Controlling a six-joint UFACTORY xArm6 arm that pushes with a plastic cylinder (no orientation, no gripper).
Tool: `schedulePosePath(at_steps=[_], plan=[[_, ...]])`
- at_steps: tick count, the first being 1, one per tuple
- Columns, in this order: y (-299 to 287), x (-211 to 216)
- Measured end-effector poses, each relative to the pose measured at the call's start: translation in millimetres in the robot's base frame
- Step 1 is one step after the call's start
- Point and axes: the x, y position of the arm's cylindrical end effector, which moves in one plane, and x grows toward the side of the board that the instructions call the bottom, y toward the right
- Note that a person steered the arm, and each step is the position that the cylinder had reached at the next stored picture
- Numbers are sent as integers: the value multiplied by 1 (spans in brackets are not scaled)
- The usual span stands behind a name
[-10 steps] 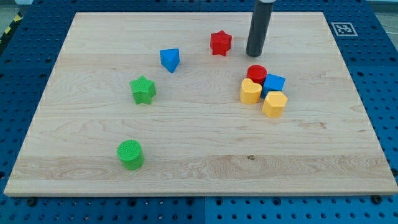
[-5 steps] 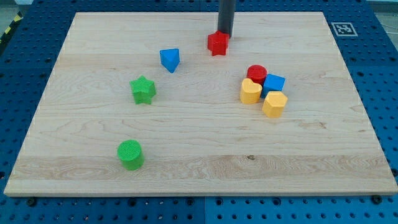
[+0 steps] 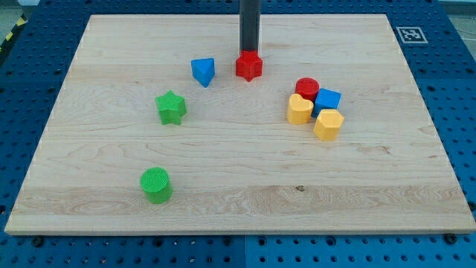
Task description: Push the red star to the left of the red circle
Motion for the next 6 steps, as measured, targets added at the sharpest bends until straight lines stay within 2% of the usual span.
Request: schedulePosePath(at_steps=[4,5,6], plan=[[-4,0],[-37,-1],[-40,12]])
